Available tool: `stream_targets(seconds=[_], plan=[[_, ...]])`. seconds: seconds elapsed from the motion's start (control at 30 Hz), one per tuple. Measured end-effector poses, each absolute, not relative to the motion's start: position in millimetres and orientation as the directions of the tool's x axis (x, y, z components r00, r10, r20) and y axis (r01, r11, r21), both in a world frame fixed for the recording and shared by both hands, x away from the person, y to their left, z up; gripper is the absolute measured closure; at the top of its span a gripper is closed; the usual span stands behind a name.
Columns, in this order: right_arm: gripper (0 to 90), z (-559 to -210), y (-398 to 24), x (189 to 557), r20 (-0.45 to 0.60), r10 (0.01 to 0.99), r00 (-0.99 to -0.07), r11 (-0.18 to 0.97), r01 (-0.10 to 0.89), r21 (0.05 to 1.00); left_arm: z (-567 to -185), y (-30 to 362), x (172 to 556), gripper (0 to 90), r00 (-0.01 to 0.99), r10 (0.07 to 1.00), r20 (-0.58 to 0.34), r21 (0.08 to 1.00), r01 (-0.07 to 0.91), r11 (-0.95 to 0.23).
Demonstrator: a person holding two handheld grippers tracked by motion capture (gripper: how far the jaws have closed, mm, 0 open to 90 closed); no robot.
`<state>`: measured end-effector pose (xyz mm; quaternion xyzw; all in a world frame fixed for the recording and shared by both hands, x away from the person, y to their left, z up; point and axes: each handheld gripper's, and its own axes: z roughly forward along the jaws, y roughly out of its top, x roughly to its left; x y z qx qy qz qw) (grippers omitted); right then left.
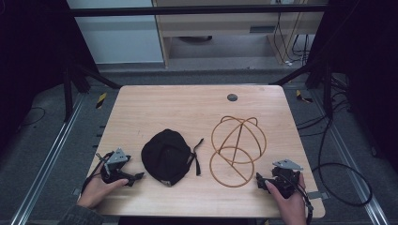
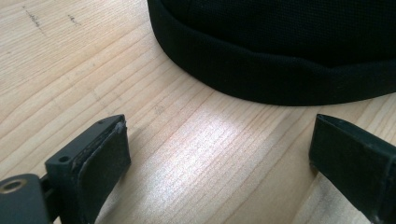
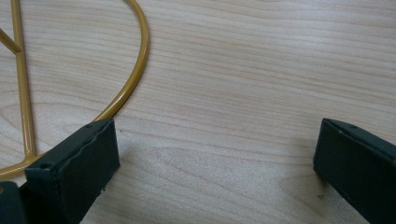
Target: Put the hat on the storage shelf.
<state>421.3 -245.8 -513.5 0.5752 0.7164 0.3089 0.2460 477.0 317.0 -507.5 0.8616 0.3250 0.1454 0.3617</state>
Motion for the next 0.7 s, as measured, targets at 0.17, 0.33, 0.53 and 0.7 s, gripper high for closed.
stream_targets(seconds=[0.17,0.33,0.53,0.7], plan=[[0.4,-513,-246,421,0.003,0.976,-0.217,0.148,0.673,0.725,-507,317,479,3.3,0.745,0.667,0.01,0.715,0.46,-0.525],[0.4,-514,-246,421,0.003,0.976,-0.218,0.148,0.672,0.726,-497,318,474,5.6,0.766,0.643,0.023,0.694,0.451,-0.562],[0.4,-513,-246,421,0.002,0.976,-0.217,0.148,0.673,0.725,-464,315,468,5.9,0.773,0.633,0.029,0.665,0.458,-0.59],[0.4,-513,-246,421,0.003,0.976,-0.217,0.147,0.672,0.726,-434,303,472,6.4,0.79,0.612,0.035,0.659,0.442,-0.608]])
